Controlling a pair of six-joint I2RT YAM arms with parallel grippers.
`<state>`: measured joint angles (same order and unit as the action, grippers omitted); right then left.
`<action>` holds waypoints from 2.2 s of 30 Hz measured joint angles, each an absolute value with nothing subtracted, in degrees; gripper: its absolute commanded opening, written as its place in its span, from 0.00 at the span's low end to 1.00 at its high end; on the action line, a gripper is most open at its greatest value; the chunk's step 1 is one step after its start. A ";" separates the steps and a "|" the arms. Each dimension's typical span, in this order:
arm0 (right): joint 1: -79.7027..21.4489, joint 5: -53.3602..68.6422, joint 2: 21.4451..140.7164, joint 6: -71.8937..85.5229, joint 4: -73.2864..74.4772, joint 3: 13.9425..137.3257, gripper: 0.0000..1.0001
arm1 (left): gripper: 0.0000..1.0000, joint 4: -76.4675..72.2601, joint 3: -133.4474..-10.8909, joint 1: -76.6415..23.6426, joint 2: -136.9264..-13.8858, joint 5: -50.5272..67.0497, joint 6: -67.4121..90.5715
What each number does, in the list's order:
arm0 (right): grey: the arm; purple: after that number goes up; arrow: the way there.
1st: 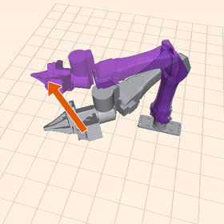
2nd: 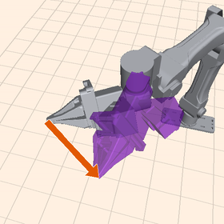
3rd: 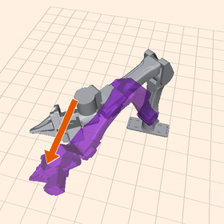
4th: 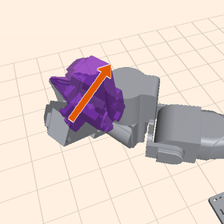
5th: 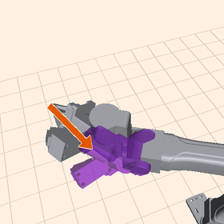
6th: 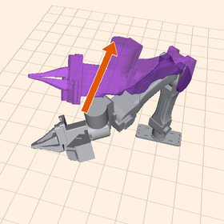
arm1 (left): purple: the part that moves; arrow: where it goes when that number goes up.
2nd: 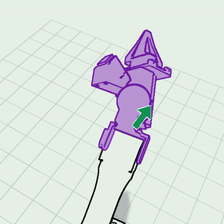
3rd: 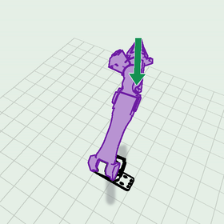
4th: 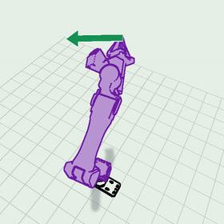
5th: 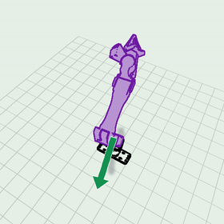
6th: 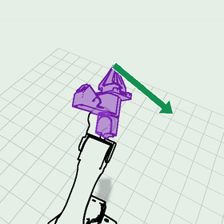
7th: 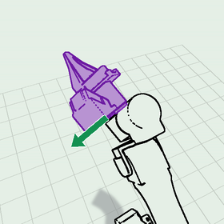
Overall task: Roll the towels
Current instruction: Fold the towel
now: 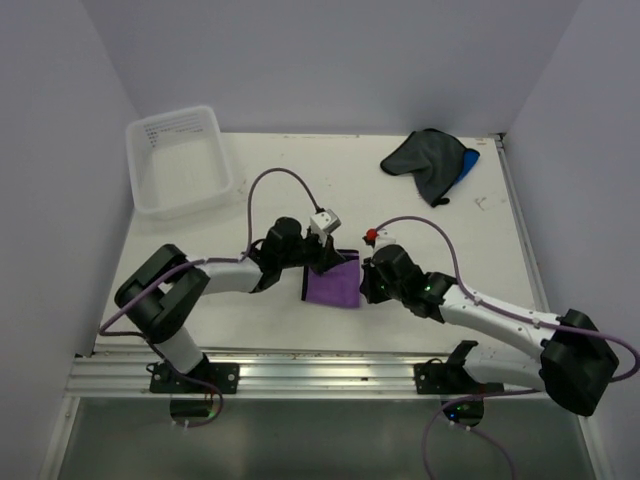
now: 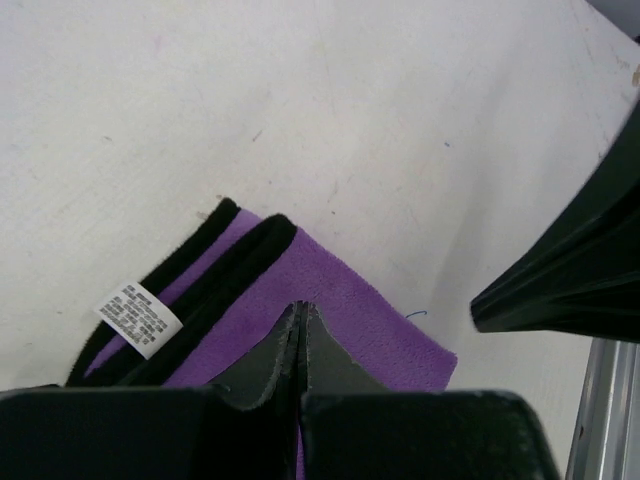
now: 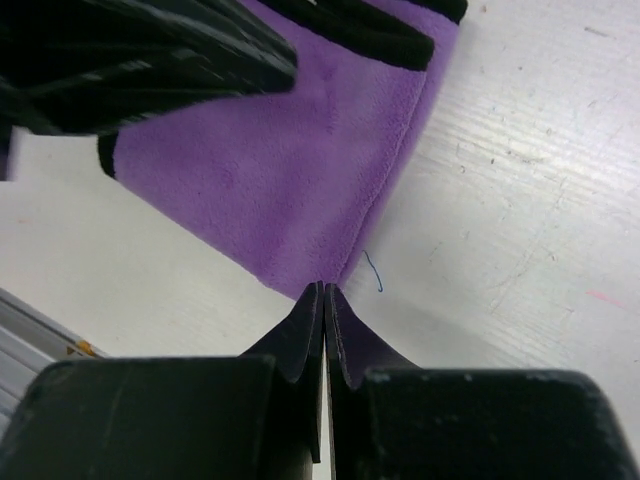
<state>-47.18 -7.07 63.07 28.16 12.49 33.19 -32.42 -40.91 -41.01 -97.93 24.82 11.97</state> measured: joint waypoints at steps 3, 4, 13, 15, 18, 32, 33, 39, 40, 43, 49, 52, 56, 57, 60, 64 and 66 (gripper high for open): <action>-47.18 -6.96 66.65 29.45 12.21 33.98 0.00 | 0.00 -30.63 -40.95 -41.01 -92.66 22.79 12.58; -47.18 -6.90 67.66 29.85 11.92 34.30 0.00 | 0.00 -30.17 -40.95 -41.01 -91.05 22.09 12.93; -47.18 -6.04 74.52 32.34 8.69 36.34 0.00 | 0.00 -31.90 -27.53 -41.43 -81.78 18.96 20.29; -47.18 -5.98 75.13 32.62 8.25 36.34 0.00 | 0.00 -31.88 -24.58 -42.00 -81.89 18.68 21.61; -47.18 -5.98 76.01 33.06 7.70 36.34 0.00 | 0.00 -32.01 -22.28 -43.03 -82.50 17.98 22.61; -47.18 -6.50 80.47 35.00 6.39 36.25 0.00 | 0.00 -32.27 -20.75 -43.53 -85.23 13.32 25.58; -47.18 -6.57 80.62 35.18 6.37 36.16 0.00 | 0.00 -32.32 -20.67 -43.53 -85.23 13.13 25.96; -47.18 -6.76 82.06 36.25 5.45 35.73 0.00 | 0.00 -33.56 -20.67 -43.53 -86.48 12.84 27.55; -47.18 -6.76 82.19 36.34 5.28 35.73 0.00 | 0.00 -34.02 -20.64 -43.53 -86.80 12.86 28.01; -47.18 -6.74 82.24 36.45 5.15 35.73 0.00 | 0.00 -34.98 -20.64 -43.53 -87.31 12.86 28.82; -47.18 -6.63 82.24 35.94 6.55 36.71 0.00 | 0.00 -34.98 -20.64 -43.53 -87.24 12.86 29.43; -47.18 -6.20 81.17 34.87 7.20 37.10 0.02 | 0.00 -34.35 -20.64 -43.53 -86.50 12.80 29.43; -47.18 -5.02 76.90 32.05 8.23 38.13 0.15 | 0.05 -31.92 -20.67 -43.53 -83.88 12.49 29.36; -47.18 -4.95 75.92 30.89 8.29 38.72 0.16 | 0.07 -31.27 -20.67 -43.53 -83.07 12.19 29.34; -48.07 -6.35 74.30 26.96 8.64 40.69 0.21 | 0.16 -29.17 -20.80 -43.53 -80.51 11.16 29.32; -52.03 -10.74 73.54 20.12 8.93 41.60 0.29 | 0.37 -25.34 -20.88 -43.51 -75.05 8.49 28.77; -53.84 -12.05 73.45 16.91 9.19 41.60 0.35 | 0.41 -23.77 -21.02 -43.51 -71.90 7.11 28.69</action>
